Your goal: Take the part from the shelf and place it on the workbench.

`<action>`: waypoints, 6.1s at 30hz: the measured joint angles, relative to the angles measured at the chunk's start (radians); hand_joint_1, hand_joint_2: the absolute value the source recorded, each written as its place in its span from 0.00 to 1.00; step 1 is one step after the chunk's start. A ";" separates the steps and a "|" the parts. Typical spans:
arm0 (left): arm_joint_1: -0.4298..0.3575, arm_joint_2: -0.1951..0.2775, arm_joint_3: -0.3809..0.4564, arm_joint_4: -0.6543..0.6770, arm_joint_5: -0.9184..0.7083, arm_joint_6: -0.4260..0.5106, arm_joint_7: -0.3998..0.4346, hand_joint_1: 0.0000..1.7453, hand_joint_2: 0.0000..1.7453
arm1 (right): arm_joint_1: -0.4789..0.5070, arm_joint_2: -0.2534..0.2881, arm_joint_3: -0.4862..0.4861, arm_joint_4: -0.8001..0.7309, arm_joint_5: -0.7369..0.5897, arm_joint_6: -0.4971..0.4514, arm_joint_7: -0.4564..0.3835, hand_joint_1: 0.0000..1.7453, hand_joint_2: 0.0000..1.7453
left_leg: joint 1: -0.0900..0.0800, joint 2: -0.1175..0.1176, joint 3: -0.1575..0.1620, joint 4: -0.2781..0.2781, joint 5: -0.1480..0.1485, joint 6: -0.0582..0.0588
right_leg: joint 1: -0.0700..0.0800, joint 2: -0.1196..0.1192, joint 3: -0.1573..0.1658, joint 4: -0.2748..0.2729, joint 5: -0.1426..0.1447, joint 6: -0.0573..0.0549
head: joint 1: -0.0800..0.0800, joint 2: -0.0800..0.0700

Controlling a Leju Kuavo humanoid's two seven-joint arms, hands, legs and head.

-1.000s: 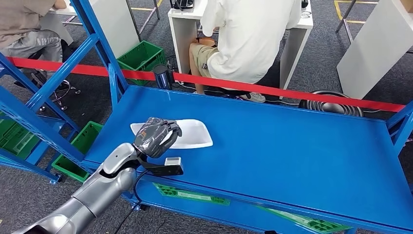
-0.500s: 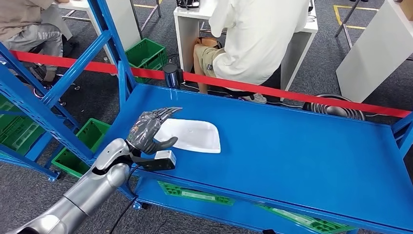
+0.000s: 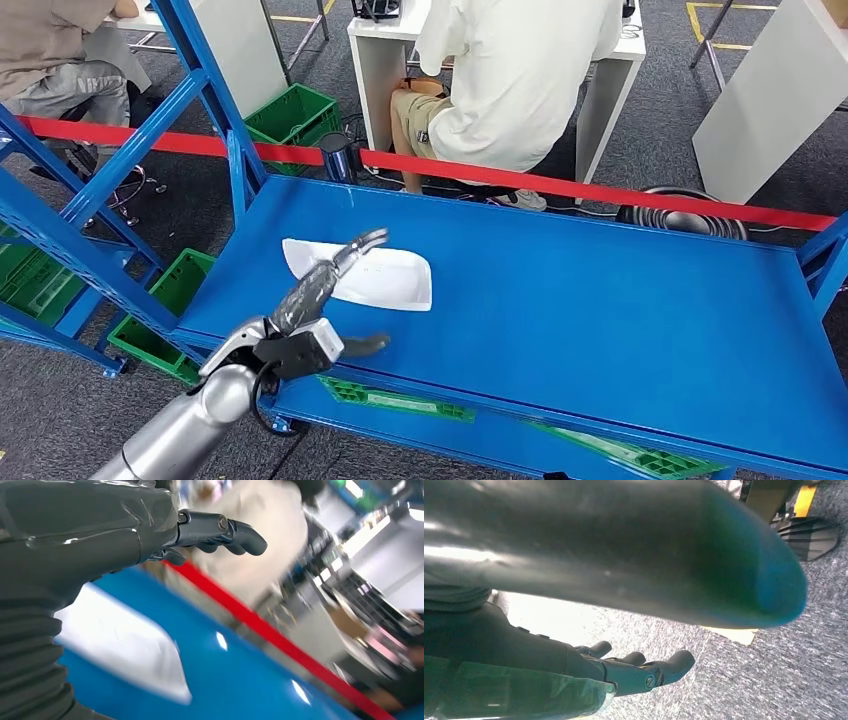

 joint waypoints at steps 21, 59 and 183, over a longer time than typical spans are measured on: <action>0.100 0.033 -0.091 -0.113 -0.108 -0.066 0.088 0.00 0.00 | 0.012 -0.007 -0.019 -0.001 -0.019 0.006 -0.009 0.00 0.00 | -0.013 -0.001 0.143 -0.288 0.138 0.043 | 0.008 -0.002 0.004 0.022 -0.025 0.040 | 0.006 0.000; 0.014 0.077 -0.182 0.215 -0.915 0.421 0.299 0.00 1.00 | 0.046 0.004 -0.058 -0.001 -0.060 -0.033 -0.029 0.00 0.00 | -0.002 0.002 0.078 -0.137 0.045 0.007 | 0.002 0.001 0.012 0.005 -0.013 -0.003 | 0.001 0.000; -0.285 -0.133 -0.021 0.844 -0.601 0.322 -0.019 0.00 1.00 | -0.035 -0.035 0.026 -0.022 0.008 -0.014 -0.001 0.00 0.00 | -0.019 0.000 0.130 -0.285 0.148 0.035 | 0.012 -0.001 0.004 -0.001 0.001 0.014 | 0.006 0.000</action>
